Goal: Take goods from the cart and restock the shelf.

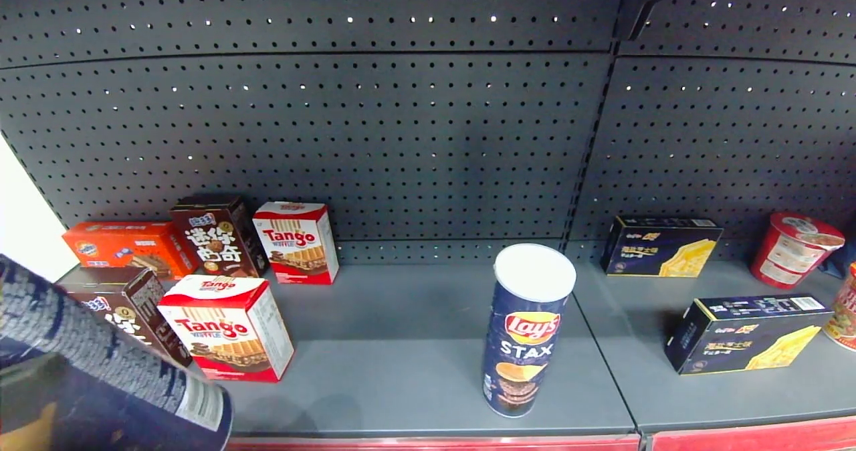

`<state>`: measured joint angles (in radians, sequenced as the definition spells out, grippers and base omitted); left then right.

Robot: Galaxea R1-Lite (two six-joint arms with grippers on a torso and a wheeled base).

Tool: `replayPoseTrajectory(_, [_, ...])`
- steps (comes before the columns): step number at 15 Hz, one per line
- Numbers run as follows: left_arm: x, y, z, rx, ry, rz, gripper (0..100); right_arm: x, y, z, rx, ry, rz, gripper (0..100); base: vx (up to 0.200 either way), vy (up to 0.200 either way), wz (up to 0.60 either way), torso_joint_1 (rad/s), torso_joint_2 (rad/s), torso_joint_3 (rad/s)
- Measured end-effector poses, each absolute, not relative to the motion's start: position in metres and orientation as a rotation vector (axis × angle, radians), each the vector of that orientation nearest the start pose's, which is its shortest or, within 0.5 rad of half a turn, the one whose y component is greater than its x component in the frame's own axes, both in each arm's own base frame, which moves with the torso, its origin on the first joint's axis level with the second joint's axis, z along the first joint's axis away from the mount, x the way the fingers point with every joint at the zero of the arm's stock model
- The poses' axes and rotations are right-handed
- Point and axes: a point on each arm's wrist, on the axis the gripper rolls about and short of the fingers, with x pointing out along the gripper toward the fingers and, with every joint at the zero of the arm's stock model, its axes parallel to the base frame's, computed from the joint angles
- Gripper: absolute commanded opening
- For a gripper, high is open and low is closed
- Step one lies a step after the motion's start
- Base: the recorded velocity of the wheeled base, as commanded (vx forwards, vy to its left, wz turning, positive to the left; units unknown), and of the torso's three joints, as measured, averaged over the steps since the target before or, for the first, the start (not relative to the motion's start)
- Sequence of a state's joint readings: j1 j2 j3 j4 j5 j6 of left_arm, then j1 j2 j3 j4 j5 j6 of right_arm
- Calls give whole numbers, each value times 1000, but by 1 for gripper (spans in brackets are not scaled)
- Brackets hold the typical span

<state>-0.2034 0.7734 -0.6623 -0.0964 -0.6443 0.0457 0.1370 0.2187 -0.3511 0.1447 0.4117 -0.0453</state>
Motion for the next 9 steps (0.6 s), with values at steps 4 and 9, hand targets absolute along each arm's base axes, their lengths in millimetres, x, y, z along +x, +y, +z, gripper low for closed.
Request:
replayPoseTrajectory(4, [103,-46,264,30,63,-934,0,-38,4,146,-53,-42,534,100,0,0,0,0,0,0])
replayPoseTrajectory(9, [155,-84,259,44,71,-886,0,-35,4,124,-137,-26,531,100,0,0,0,0,0,0])
